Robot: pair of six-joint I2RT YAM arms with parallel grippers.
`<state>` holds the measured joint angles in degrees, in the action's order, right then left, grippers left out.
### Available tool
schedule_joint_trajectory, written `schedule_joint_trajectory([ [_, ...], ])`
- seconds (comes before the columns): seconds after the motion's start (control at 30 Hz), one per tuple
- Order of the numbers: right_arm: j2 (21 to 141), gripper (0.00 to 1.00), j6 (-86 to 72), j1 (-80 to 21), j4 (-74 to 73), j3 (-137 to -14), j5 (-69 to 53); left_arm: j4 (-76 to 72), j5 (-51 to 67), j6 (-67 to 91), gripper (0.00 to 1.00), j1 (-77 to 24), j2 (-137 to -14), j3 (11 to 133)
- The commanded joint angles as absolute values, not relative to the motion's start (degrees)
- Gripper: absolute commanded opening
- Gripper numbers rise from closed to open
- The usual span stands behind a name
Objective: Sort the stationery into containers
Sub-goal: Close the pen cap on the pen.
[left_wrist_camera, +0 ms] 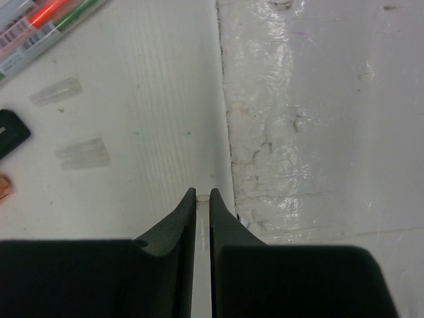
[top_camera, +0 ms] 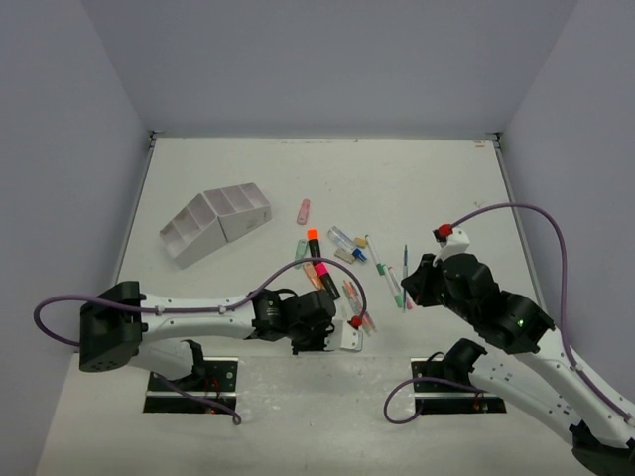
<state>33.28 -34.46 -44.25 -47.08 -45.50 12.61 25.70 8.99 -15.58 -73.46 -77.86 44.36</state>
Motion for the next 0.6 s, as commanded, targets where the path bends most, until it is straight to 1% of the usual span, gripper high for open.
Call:
schedule_joint_trajectory([
  [0.0,32.1,0.0,-35.3,-44.4,-46.1,-45.8,15.3,24.7,12.9,-22.7,0.0,-74.6,-80.0,46.1],
  [0.1,30.1,0.0,-35.8,-44.4,-46.3,-45.9,16.7,23.1,9.9,-23.1,0.0,-74.6,-84.4,47.0],
  [0.23,27.4,0.0,-36.2,-44.4,-46.7,-46.1,17.8,19.0,11.6,-24.3,0.01,-74.6,-88.6,47.4],
  [0.33,27.0,0.0,-36.4,-44.4,-46.7,-46.0,17.6,17.5,11.3,-24.2,0.1,-74.6,-89.5,46.6],
  [0.47,27.4,0.0,-36.2,-44.4,-46.5,-45.8,17.7,18.2,10.6,-23.7,0.12,-74.5,-90.6,46.9],
  [0.57,27.9,0.0,-36.1,-44.4,-46.3,-45.8,17.6,19.5,9.7,-23.0,0.17,-74.5,-91.4,47.2],
])
